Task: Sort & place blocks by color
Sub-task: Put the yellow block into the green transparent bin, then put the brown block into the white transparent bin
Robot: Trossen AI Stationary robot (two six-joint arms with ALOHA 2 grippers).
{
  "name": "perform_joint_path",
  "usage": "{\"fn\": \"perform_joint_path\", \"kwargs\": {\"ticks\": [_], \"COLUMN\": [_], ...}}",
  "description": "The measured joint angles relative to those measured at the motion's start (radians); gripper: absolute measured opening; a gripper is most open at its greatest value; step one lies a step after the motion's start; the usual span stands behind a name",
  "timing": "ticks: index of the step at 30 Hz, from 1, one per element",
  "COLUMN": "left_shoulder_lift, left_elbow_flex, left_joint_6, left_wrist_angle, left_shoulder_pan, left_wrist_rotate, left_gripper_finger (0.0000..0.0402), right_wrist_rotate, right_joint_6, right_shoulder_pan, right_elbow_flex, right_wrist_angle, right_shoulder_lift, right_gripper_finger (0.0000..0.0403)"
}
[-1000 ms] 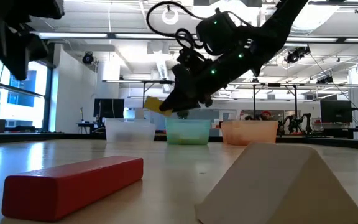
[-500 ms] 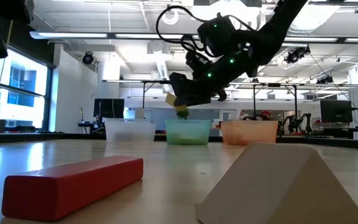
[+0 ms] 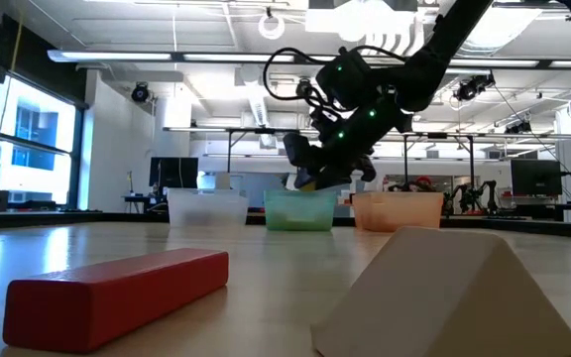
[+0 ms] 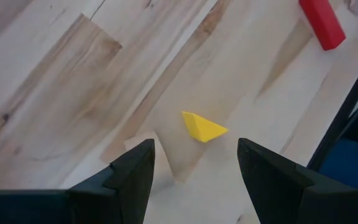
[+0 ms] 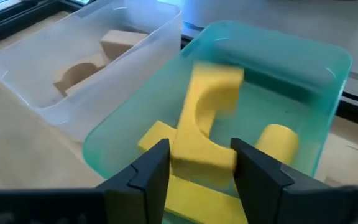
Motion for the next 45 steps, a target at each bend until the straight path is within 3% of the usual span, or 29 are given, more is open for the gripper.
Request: {"fn": "perform_joint_path", "kwargs": {"ticks": [7,20,39,45], "left_shoulder_lift": [0.025,0.199,0.378,0.404], "left_elbow_flex": [0.000,0.000,0.000,0.000], "left_joint_6": [-0.120,-0.260,-0.264,-0.238], "left_wrist_angle": [0.001,0.000,0.011,0.008], "left_shoulder_pan": [-0.063,-0.103,-0.103,-0.103], "left_wrist_rotate": [-0.018,0.094,0.132,0.132], "left_gripper_finger": [0.0213,0.0213,0.0213,0.0185], "right_wrist_rotate": [-0.009,-0.081,-0.063,-0.062], "right_joint_6": [-0.003,-0.003,-0.036,-0.067], "right_shoulder_pan": [0.000,0.005,0.061,0.088], "right_elbow_flex": [0.000,0.000,0.000,0.000], "right_wrist_angle": [0.006,0.023,0.038,0.045], "right_shoulder_lift": [0.000,0.000,0.000,0.000], "right_gripper_finger": [0.0177,0.0181,0.0181,0.0181]}}
